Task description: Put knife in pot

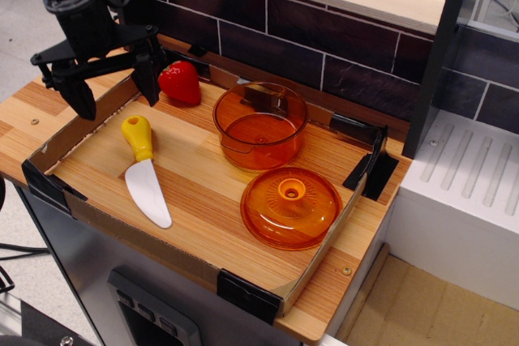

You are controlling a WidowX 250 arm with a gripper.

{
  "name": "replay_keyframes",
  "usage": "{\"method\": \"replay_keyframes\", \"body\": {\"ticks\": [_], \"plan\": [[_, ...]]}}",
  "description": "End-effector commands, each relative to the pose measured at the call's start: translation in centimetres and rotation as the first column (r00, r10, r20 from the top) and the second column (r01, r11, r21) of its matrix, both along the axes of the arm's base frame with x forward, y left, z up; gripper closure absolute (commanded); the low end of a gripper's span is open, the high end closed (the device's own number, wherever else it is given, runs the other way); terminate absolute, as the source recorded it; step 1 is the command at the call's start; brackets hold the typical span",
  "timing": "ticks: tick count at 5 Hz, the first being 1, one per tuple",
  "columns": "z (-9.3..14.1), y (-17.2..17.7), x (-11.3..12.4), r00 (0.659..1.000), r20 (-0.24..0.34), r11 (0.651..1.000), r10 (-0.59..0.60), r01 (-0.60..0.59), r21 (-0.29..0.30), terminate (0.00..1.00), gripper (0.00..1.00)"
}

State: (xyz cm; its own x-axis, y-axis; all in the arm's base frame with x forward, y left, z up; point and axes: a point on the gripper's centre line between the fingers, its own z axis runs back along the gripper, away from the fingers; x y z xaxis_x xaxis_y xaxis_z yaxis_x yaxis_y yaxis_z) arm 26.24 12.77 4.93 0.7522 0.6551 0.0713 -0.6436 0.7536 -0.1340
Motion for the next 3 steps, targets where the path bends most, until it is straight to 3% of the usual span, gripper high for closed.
{"method": "replay_keyframes", "body": {"ticks": [1, 3], "plan": [[-2.4, 0.8, 0.0, 0.999, 0.022, 0.999, 0.049, -0.049, -0.002, 0.0, 0.0], [-4.9, 0.4, 0.1, 0.999, 0.02, 0.998, 0.043, -0.044, 0.05, 0.0, 0.0]]}}
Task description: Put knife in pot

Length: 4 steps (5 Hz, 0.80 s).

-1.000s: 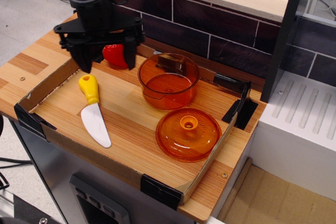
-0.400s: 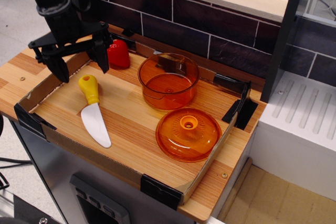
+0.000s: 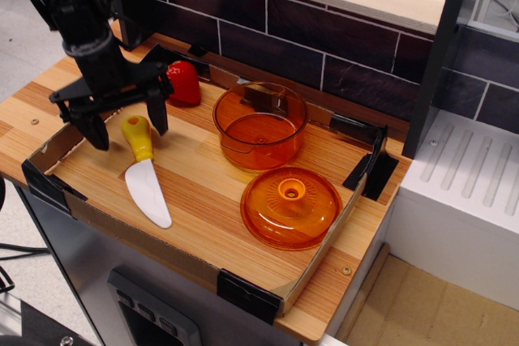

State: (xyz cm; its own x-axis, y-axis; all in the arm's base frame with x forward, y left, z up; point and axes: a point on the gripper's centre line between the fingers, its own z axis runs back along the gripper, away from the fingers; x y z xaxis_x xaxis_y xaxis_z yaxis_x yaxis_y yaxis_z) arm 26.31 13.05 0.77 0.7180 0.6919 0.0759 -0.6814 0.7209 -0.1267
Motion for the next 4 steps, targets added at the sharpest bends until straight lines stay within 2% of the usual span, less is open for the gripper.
{"method": "replay_keyframes", "body": {"ticks": [1, 2, 4], "plan": [[-0.4, 0.0, 0.2, 0.999, 0.035, 0.999, -0.007, 0.005, 0.047, 0.0, 0.0], [-0.4, -0.2, 0.3, 0.999, 0.019, 0.999, -0.028, 0.027, 0.035, 0.0, 1.0], [2.0, -0.9, 0.5, 1.0, -0.005, 0.999, -0.015, 0.015, 0.041, 0.0, 1.0]]}}
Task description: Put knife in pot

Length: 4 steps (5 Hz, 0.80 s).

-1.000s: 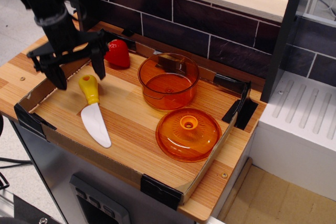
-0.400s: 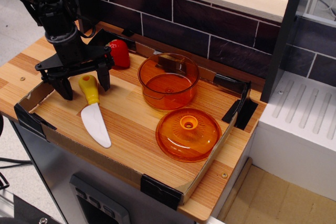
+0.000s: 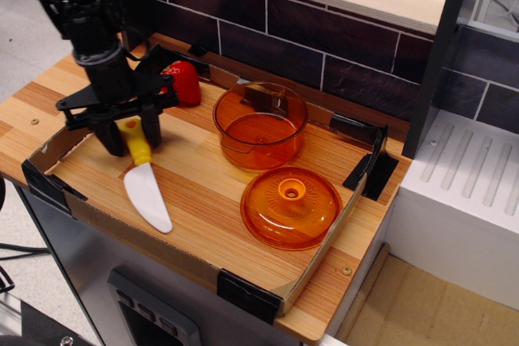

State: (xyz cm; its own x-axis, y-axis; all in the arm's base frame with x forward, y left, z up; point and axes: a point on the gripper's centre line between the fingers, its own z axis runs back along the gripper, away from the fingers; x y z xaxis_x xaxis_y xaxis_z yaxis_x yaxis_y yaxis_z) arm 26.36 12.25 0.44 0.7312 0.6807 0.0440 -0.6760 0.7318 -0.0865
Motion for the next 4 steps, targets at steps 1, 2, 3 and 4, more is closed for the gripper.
{"method": "replay_keyframes", "body": {"ticks": [1, 2, 3, 4], "plan": [[5.4, -1.0, 0.2, 0.996, 0.061, 0.997, 0.064, -0.066, 0.027, 0.0, 1.0], [8.3, -2.6, 0.4, 0.989, 0.013, 0.989, 0.145, -0.145, 0.01, 0.0, 1.0], [9.3, -4.5, 1.5, 0.982, -0.076, 0.985, 0.172, -0.174, -0.013, 0.0, 1.0], [8.1, -6.4, 2.9, 0.977, -0.088, 0.981, 0.194, -0.191, 0.04, 0.0, 1.0]]}}
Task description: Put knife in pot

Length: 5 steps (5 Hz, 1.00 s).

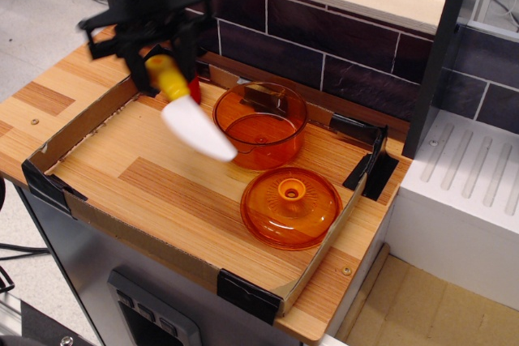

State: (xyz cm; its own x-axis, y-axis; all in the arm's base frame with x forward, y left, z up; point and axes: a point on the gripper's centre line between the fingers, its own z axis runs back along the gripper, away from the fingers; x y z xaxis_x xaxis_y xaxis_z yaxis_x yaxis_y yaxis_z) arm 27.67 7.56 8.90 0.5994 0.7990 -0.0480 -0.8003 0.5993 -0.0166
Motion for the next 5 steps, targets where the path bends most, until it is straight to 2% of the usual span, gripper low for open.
{"method": "replay_keyframes", "body": {"ticks": [1, 2, 3, 4, 5], "plan": [[-1.7, -3.2, 3.3, 0.999, 0.018, 0.996, 0.036, -0.037, 0.075, 0.0, 1.0], [-2.8, -4.4, 4.1, 0.998, 0.019, 0.994, 0.053, -0.054, 0.092, 0.0, 1.0], [-2.9, -5.3, 4.7, 0.997, 0.043, 0.995, 0.057, -0.06, 0.083, 0.0, 1.0], [-3.5, -5.5, 5.3, 0.998, 0.033, 0.996, 0.052, -0.054, 0.071, 0.0, 1.0], [-3.3, -5.2, 5.7, 0.998, 0.055, 0.998, 0.037, -0.04, 0.051, 0.0, 0.0]]}}
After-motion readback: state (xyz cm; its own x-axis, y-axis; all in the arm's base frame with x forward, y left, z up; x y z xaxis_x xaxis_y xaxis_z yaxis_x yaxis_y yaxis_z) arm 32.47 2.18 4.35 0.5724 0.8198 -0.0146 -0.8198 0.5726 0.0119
